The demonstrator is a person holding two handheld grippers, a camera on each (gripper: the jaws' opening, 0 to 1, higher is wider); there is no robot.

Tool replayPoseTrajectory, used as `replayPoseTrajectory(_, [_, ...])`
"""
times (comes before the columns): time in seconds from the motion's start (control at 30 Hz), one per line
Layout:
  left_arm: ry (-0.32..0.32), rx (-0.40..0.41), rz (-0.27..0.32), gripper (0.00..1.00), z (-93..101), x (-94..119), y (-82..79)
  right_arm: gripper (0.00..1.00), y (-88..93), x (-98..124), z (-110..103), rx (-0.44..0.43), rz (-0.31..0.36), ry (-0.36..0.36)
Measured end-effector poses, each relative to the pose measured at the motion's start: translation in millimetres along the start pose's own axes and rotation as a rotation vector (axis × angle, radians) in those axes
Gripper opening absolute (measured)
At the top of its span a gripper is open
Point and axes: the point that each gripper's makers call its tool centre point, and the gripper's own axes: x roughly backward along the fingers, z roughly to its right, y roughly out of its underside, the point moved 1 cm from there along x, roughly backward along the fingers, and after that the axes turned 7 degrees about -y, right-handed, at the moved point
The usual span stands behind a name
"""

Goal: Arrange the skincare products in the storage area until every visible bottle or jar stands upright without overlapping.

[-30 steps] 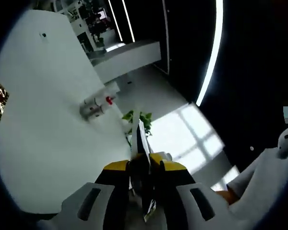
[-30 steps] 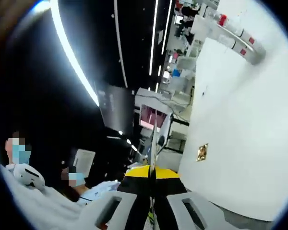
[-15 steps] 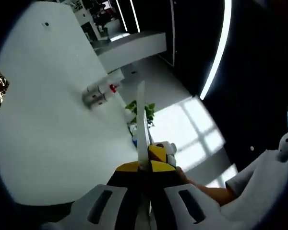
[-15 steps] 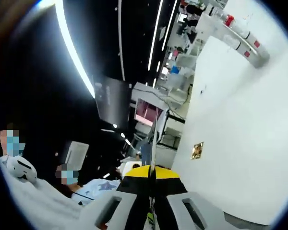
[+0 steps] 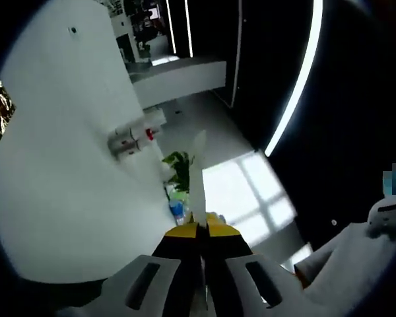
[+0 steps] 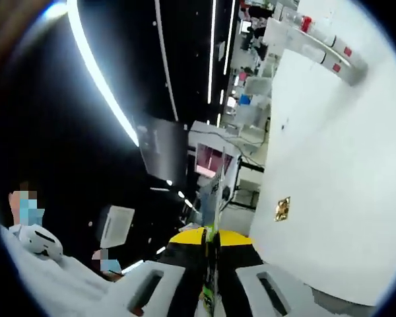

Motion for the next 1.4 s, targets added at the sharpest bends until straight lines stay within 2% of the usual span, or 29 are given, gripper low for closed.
replayPoseTrajectory(0.03, [0.000,0.003,0.016,0.00,-0.3,1,-2.9,0.24,4.5,-1,4,0.021,-0.028,0.018])
replayPoseTrajectory(0.07, [0.002,0.006,0.023,0.00,-0.2,2,-4.1,0.26,10.1,-2,4,0.044,-0.059,0.022])
replayPoseTrajectory(0.1, [0.003,0.003,0.022,0.00,0.4,1,-4.0,0.21,18.9,-4,3,0.089,-0.116,0.028])
replayPoseTrajectory(0.17, [-0.016,-0.018,0.012,0.00,-1.1,-1,-1.4,0.08,27.7,-8,3,0.145,-0.165,0.042])
replayPoseTrajectory(0.23, [-0.039,-0.013,-0.011,0.00,-3.9,-4,3.2,0.10,24.3,-10,12,0.170,-0.151,0.101])
replayPoseTrajectory(0.27, [-0.054,-0.016,-0.016,0.00,-6.9,-5,4.0,0.06,24.7,-10,15,0.173,-0.155,0.120])
replayPoseTrajectory(0.3, [-0.098,-0.058,-0.013,0.00,-14.7,-5,4.0,0.00,27.9,-12,10,0.181,-0.172,0.094])
replayPoseTrajectory(0.33, [-0.097,-0.080,-0.016,0.00,-13.9,-5,5.2,0.00,28.1,-12,11,0.186,-0.171,0.107])
replayPoseTrajectory(0.37, [-0.083,-0.054,0.000,0.00,-9.7,-5,3.3,0.00,27.9,-12,10,0.194,-0.168,0.112])
replayPoseTrajectory(0.5, [-0.056,-0.083,0.017,0.02,-3.4,-7,3.0,0.00,33.0,-13,4,0.172,-0.181,0.088])
replayPoseTrajectory(0.6, [-0.064,-0.102,-0.007,0.03,-6.0,-9,6.8,0.00,40.0,-16,4,0.191,-0.211,0.090])
replayPoseTrajectory(0.73, [-0.077,-0.114,-0.024,0.00,-9.5,-6,8.1,0.00,43.0,-15,7,0.213,-0.215,0.116])
replayPoseTrajectory(0.8, [-0.086,-0.139,-0.022,0.00,-9.9,-5,7.9,0.00,43.7,-14,10,0.189,-0.206,0.128])
replayPoseTrajectory(0.83, [-0.083,-0.166,-0.006,0.00,-8.8,-4,5.2,0.02,42.6,-11,14,0.137,-0.180,0.157])
replayPoseTrajectory(0.87, [-0.080,-0.167,0.006,0.00,-8.4,-3,2.9,0.06,42.5,-8,17,0.130,-0.175,0.176])
replayPoseTrajectory(0.97, [-0.083,-0.135,0.057,0.00,-10.1,1,-6.3,0.05,44.7,0,16,0.124,-0.170,0.164])
replayPoseTrajectory(1.03, [-0.066,-0.117,0.071,0.00,-8.9,2,-9.2,0.00,43.2,3,10,0.121,-0.138,0.153])
replayPoseTrajectory(1.07, [-0.062,-0.109,0.061,0.00,-7.5,0,-7.0,0.00,41.8,1,3,0.150,-0.131,0.111])
replayPoseTrajectory(1.1, [-0.050,-0.098,0.065,0.00,-4.9,-2,-6.8,0.00,42.3,4,3,0.147,-0.130,0.135])
replayPoseTrajectory(1.13, [-0.016,-0.093,0.076,0.00,1.4,-4,-7.9,0.00,38.5,5,5,0.185,-0.115,0.153])
replayPoseTrajectory(1.17, [0.001,-0.092,0.080,0.00,4.7,-5,-7.7,0.00,37.8,4,2,0.173,-0.108,0.143])
replayPoseTrajectory(1.23, [-0.010,-0.101,0.045,0.00,3.1,-8,-0.4,0.00,30.4,-1,-3,0.143,-0.044,0.112])
replayPoseTrajectory(1.3, [-0.045,-0.194,-0.033,0.00,0.8,-11,14.2,0.00,29.7,-4,-1,0.128,-0.035,0.113])
replayPoseTrajectory(1.33, [-0.074,-0.249,-0.007,0.00,-1.0,-12,11.0,0.00,30.8,-5,0,0.119,-0.041,0.112])
replayPoseTrajectory(1.37, [-0.060,-0.232,0.009,0.00,1.3,-11,8.8,0.00,31.2,-5,2,0.117,-0.044,0.117])
replayPoseTrajectory(1.4, [-0.048,-0.182,0.000,0.00,1.1,-8,8.5,0.00,31.8,-6,1,0.117,-0.048,0.114])
